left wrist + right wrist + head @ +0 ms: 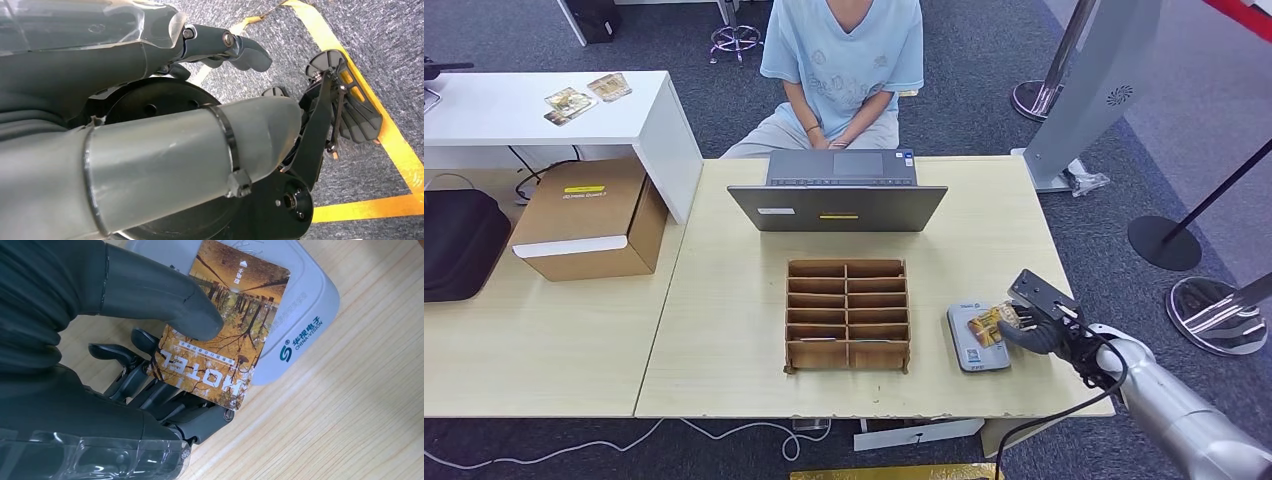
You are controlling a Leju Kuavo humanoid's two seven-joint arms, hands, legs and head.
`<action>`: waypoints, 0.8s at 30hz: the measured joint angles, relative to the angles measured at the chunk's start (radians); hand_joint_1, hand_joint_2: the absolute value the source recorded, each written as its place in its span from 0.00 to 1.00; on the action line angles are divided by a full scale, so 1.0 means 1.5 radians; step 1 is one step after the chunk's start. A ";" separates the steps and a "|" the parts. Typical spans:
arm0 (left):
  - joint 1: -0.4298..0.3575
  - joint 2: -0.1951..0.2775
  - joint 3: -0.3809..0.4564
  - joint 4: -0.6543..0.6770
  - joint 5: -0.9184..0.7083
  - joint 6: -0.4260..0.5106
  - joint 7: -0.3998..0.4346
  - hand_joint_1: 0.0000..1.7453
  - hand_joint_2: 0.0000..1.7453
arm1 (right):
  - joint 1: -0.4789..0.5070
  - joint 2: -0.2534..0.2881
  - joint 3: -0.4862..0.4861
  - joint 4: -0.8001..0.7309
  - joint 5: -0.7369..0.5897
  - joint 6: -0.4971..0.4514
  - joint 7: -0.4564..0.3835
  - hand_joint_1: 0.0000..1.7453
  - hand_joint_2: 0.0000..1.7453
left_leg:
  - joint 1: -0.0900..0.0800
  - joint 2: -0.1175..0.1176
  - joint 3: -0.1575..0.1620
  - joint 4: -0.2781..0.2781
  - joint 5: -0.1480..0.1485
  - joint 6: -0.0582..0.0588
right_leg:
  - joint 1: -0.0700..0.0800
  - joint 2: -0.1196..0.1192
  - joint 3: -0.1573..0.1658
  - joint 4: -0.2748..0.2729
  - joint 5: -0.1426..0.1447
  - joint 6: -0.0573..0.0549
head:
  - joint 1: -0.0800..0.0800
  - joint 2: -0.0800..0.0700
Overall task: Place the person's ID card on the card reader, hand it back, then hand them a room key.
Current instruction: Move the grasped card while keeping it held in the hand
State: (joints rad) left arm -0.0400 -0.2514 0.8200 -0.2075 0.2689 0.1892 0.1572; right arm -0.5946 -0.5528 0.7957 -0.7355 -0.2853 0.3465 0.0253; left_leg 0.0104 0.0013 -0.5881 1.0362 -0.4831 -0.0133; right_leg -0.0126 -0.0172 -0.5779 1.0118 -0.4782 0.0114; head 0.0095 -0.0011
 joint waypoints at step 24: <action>0.000 0.000 0.000 0.000 0.002 -0.002 0.000 0.00 0.00 | 0.024 0.000 -0.029 -0.012 -0.037 -0.004 -0.024 1.00 1.00 | 0.000 0.000 0.000 0.000 0.000 0.000 | 0.000 0.000 0.000 0.000 0.000 0.000 | 0.000 0.000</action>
State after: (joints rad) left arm -0.0399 -0.2508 0.8199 -0.2075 0.2723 0.1856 0.1571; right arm -0.5580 -0.5522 0.7526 -0.7540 -0.3410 0.3398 -0.0112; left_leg 0.0103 0.0011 -0.5879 1.0362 -0.4832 -0.0132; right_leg -0.0126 -0.0174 -0.5777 1.0117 -0.4782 0.0114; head 0.0097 -0.0011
